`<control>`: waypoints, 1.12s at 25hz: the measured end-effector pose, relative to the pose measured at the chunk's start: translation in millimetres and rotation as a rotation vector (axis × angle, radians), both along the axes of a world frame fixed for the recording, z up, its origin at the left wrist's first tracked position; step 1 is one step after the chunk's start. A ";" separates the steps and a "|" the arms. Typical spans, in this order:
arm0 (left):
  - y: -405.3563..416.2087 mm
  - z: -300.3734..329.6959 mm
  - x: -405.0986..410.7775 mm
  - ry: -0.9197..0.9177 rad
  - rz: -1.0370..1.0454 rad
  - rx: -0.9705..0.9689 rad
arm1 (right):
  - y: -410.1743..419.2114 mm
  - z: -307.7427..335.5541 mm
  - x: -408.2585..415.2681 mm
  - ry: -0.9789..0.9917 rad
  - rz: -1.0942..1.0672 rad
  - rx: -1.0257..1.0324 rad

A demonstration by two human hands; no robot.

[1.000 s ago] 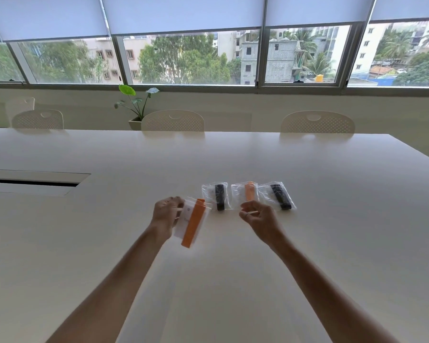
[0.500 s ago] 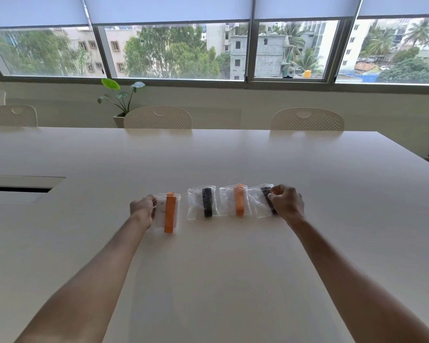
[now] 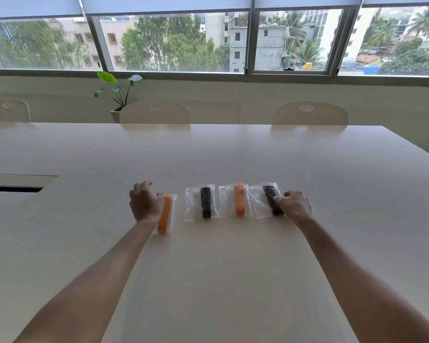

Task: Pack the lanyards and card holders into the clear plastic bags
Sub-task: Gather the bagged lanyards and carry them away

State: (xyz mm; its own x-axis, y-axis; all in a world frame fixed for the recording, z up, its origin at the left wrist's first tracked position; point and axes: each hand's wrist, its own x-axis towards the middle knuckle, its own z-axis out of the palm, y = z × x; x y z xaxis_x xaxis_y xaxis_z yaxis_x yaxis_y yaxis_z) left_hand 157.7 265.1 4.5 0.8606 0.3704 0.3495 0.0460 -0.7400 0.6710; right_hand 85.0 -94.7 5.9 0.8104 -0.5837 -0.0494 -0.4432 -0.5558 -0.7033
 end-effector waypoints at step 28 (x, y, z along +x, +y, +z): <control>-73.2 23.5 -11.0 0.411 -0.273 -0.740 | 16.7 38.9 7.2 -0.010 0.036 0.888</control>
